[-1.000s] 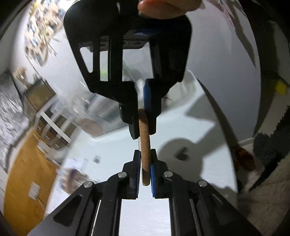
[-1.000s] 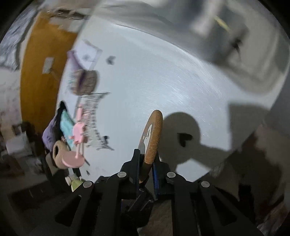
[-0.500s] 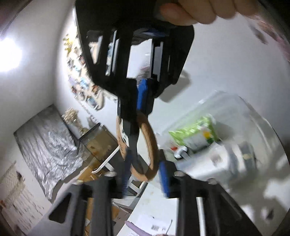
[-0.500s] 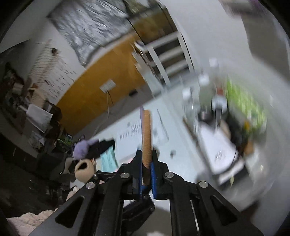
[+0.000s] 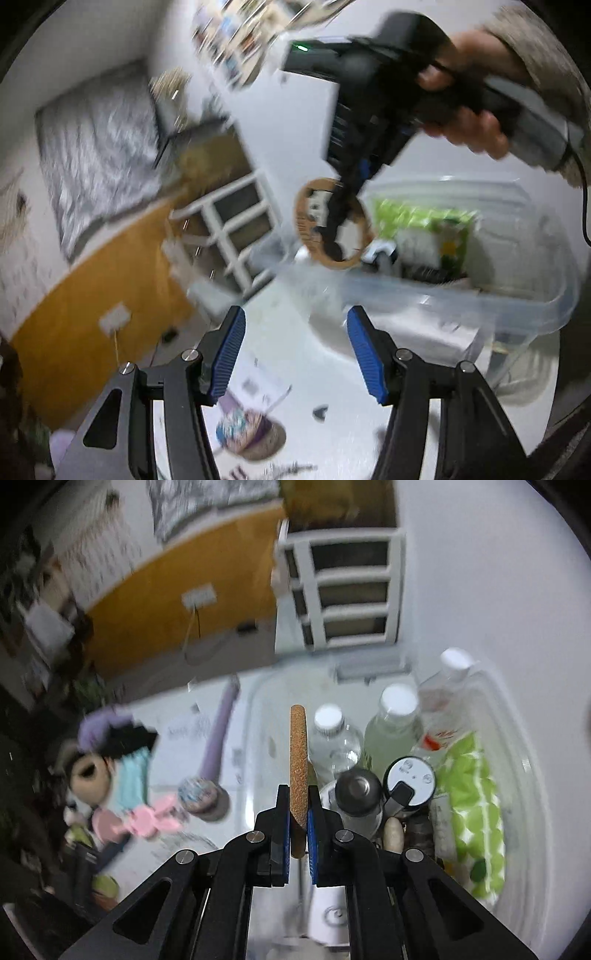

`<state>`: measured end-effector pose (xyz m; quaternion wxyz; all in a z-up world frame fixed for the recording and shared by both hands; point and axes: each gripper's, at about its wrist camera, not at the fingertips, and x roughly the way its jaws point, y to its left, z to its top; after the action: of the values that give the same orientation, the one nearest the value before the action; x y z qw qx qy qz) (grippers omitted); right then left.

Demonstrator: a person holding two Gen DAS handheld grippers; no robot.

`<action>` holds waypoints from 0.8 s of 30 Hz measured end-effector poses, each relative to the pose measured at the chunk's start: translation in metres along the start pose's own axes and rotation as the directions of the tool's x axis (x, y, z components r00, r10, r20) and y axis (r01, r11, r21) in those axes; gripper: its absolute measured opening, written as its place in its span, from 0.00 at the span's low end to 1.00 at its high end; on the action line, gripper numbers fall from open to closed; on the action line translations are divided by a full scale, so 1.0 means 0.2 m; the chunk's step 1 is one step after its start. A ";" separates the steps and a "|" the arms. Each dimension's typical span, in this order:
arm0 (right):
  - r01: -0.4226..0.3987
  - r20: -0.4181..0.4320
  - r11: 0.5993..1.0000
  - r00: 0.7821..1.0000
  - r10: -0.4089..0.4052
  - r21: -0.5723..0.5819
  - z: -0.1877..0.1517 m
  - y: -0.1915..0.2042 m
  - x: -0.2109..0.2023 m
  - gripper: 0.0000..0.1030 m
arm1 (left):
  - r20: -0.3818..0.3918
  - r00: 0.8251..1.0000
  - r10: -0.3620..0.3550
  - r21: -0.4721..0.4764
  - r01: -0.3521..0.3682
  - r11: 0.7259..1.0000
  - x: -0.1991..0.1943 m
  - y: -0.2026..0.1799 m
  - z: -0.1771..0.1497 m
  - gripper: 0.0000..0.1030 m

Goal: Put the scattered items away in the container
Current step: 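Carry the held coaster with the right gripper to the clear container, then lower the coaster into the container beside the bottles and open the right gripper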

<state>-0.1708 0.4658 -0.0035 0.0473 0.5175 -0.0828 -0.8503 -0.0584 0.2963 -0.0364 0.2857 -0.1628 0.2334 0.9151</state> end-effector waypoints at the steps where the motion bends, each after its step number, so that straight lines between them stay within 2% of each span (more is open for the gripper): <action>1: -0.001 -0.021 1.000 1.000 0.000 -0.011 0.00 0.00 0.05 0.08 | -0.020 1.000 0.012 -0.016 -0.012 1.000 0.02 0.01 -0.02 0.57; 4: -0.001 -0.075 0.999 0.997 -0.001 -0.032 0.02 0.01 0.19 0.08 | -0.088 0.995 0.055 -0.073 -0.062 0.995 0.05 0.05 -0.06 0.57; 9: 0.000 -0.118 1.000 0.993 0.000 -0.002 0.03 -0.01 0.32 0.08 | -0.155 0.983 0.097 -0.148 -0.121 0.982 0.10 0.11 -0.12 0.57; 14: 0.024 -0.132 1.000 0.991 -0.024 -0.002 0.04 -0.01 0.38 0.08 | -0.182 0.977 0.115 -0.172 -0.147 0.974 0.12 0.14 -0.13 0.57; 18: 0.005 -0.140 1.000 0.990 -0.001 0.025 0.05 -0.05 0.41 0.09 | -0.197 0.973 0.119 -0.180 -0.156 0.971 0.13 0.15 -0.13 0.57; 21: -0.060 -0.167 0.992 0.983 0.078 0.109 0.04 -0.11 0.43 0.12 | -0.201 0.973 0.112 -0.182 -0.150 0.972 0.14 0.14 -0.11 0.57; 24: -0.157 -0.166 0.967 0.967 0.192 0.202 0.02 -0.17 0.43 0.23 | -0.204 0.973 0.105 -0.186 -0.144 0.972 0.15 0.14 -0.10 0.57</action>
<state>-0.2145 0.4849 -0.0827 0.0808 0.5867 -0.2032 -0.7797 -0.0963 0.2784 -0.0577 0.1858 -0.2637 0.1768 0.9299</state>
